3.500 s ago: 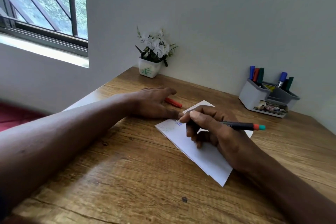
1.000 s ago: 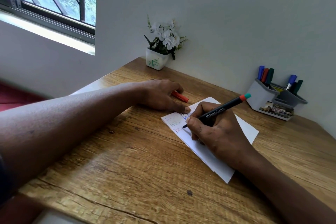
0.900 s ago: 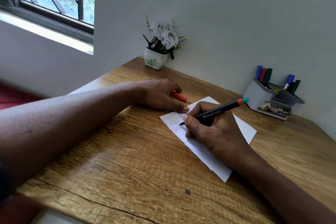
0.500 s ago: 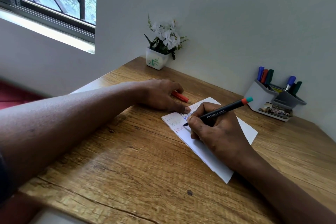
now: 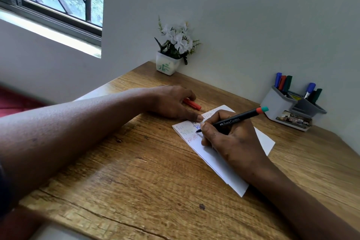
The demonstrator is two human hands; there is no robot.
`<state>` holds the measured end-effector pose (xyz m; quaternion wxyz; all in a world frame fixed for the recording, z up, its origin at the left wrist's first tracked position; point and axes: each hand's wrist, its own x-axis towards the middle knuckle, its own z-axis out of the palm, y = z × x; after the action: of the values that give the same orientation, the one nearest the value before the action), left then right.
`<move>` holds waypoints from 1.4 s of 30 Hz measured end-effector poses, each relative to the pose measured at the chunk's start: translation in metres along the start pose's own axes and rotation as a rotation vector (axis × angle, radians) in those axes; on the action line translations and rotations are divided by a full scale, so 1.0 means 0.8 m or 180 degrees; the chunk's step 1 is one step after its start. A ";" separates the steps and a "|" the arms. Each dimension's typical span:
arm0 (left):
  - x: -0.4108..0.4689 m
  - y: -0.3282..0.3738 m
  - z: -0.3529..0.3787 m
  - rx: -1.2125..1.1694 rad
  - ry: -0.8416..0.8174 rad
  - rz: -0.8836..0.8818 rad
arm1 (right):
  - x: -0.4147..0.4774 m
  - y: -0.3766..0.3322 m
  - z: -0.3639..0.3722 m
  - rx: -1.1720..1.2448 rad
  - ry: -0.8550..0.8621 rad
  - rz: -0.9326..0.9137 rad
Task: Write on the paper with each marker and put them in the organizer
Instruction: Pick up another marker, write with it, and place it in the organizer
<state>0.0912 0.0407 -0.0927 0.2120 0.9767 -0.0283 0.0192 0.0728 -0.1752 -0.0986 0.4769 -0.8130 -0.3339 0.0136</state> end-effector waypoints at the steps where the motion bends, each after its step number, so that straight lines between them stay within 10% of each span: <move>1: 0.000 0.000 0.000 0.0000 -0.0002 -0.0007 | 0.001 0.001 -0.001 0.0047 0.0051 0.0034; 11: -0.009 -0.004 -0.005 -0.0098 0.0658 0.0046 | 0.018 0.013 -0.023 0.2255 0.0374 0.1067; 25: -0.001 -0.017 0.004 0.0144 0.0994 0.0417 | 0.027 0.023 -0.050 0.2645 -0.0277 0.1151; 34: -0.014 -0.004 -0.007 -0.2678 0.0406 0.0272 | 0.028 0.025 -0.052 0.2885 -0.0087 0.1061; 42: -0.014 -0.002 -0.005 -0.3225 0.0129 0.0519 | 0.027 0.028 -0.054 0.2928 -0.0182 0.1017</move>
<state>0.0801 0.0444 -0.0902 0.6570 0.7454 -0.1061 0.0385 0.1164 -0.2032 -0.0866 0.7693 -0.5583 -0.1772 0.2551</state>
